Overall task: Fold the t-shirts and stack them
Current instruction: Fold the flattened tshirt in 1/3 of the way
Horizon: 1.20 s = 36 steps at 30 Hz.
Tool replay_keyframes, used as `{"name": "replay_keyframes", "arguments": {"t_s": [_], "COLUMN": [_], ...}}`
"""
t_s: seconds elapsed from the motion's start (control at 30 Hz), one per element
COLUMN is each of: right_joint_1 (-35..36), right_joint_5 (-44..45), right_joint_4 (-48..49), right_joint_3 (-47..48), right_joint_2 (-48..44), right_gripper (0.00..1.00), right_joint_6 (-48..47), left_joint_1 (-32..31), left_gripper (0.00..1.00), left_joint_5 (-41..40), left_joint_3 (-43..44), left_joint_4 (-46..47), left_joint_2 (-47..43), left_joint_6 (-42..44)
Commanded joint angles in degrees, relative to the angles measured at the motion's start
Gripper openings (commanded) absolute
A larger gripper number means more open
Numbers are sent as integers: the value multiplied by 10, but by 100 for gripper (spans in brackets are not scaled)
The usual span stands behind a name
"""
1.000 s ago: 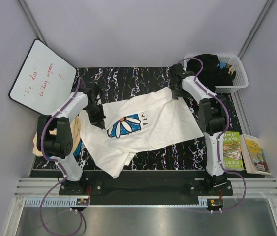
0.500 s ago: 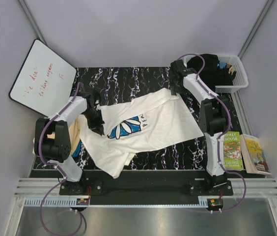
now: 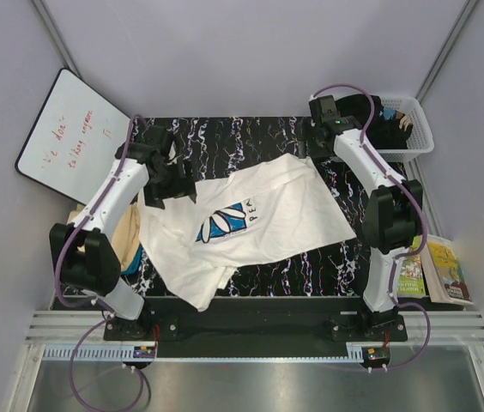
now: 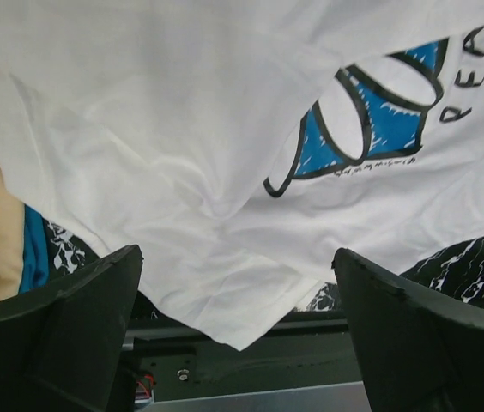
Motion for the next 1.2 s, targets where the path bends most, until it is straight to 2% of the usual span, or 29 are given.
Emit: {"name": "replay_keyframes", "arguments": {"t_s": [0.0, 0.17, 0.27, 0.3, 0.37, 0.4, 0.47, 0.53, 0.63, 0.9, 1.17], "right_joint_1": [-3, -31, -69, -79, -101, -105, -112, -112, -112, -109, -92], "right_joint_5": [-26, -37, -80, -94, -134, -143, -157, -180, -197, -231, -220], "right_joint_4": [17, 11, 10, 10, 10, 9, 8, 6, -2, -51, -87], "right_joint_3": [24, 119, 170, 184, 224, 238, 271, 300, 317, 321, 290], "right_joint_2": [65, 140, 179, 196, 212, 230, 242, 259, 271, 278, 268], "right_gripper": [81, 78, 74, 73, 70, 69, 66, 58, 55, 54, 57], "right_joint_6": [23, 70, 122, 145, 160, 169, 181, 187, 207, 234, 223], "left_joint_1": [0, 0, 0, 0, 0, 0, 0, 0, 0, 0, -1], "left_gripper": [99, 98, 89, 82, 12, 0, 0, 0, 0, 0, 0], "left_joint_5": [-36, -75, -67, -65, -68, -71, -69, -65, -63, -64, -59], "left_joint_3": [72, 133, 167, 167, 163, 152, 142, 127, 112, 112, 123], "left_joint_4": [50, 54, 46, 46, 48, 47, 47, 47, 47, 50, 50], "left_joint_2": [92, 192, 229, 234, 248, 253, 268, 276, 289, 311, 339], "left_joint_6": [-7, 5, 8, 8, 7, 5, 5, 5, 1, -3, -9]}}
